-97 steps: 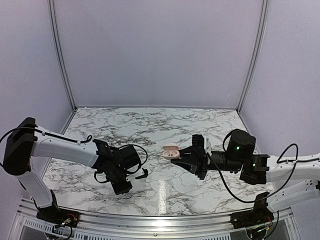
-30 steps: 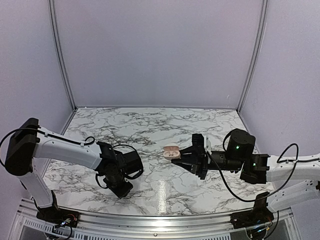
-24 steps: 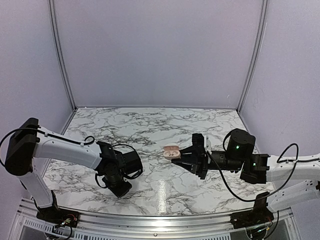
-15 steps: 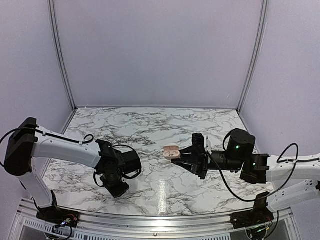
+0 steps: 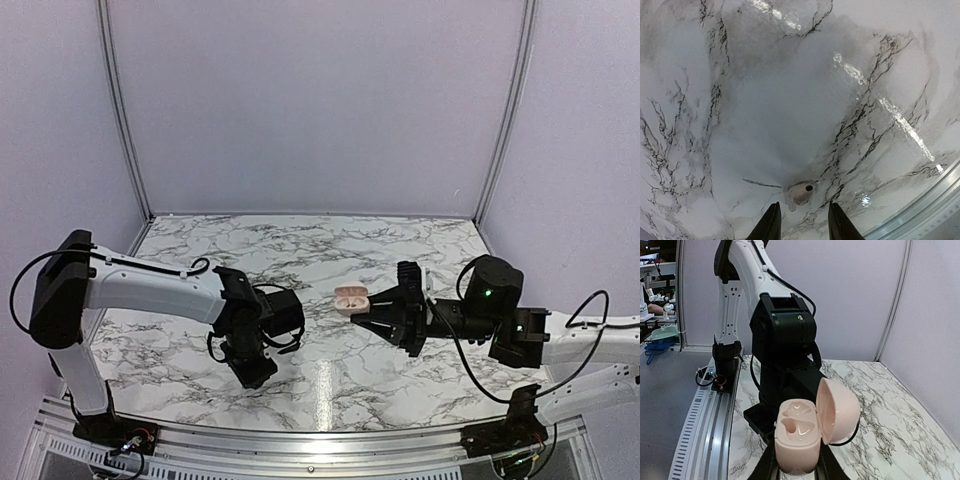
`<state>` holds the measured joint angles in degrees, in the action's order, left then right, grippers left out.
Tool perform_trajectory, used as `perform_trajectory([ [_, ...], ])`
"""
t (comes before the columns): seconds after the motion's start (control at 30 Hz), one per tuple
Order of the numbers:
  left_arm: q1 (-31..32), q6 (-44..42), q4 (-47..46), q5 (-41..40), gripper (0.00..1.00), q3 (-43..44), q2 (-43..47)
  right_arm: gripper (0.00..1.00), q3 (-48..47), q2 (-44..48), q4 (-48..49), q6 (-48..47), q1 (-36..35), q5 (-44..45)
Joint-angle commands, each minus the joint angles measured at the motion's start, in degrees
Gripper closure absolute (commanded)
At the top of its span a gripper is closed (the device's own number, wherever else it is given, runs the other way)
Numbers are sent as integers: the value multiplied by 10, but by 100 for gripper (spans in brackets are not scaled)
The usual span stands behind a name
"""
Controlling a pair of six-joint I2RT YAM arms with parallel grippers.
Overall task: Insert the wireless bluetooth earbuds into the charging case
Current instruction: Pick up the left earbud from the center of the board.
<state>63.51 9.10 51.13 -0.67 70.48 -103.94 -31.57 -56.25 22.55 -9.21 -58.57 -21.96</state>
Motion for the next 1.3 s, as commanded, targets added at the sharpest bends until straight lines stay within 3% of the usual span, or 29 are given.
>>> perform_trajectory([
  [0.0,0,-26,35,-2,69,19,-33,100,-11,25,-5,12,5,1],
  [0.63,-4,-60,66,-2,81,55,-92,100,12,58,-10,13,7,23],
  [0.83,-6,-58,68,-15,90,57,-81,100,12,56,-10,15,8,23],
  [1.03,-19,-40,35,-35,94,48,-19,100,8,43,-1,17,10,31],
  [1.27,-29,-55,-68,-57,92,39,141,100,-5,23,11,7,13,37],
])
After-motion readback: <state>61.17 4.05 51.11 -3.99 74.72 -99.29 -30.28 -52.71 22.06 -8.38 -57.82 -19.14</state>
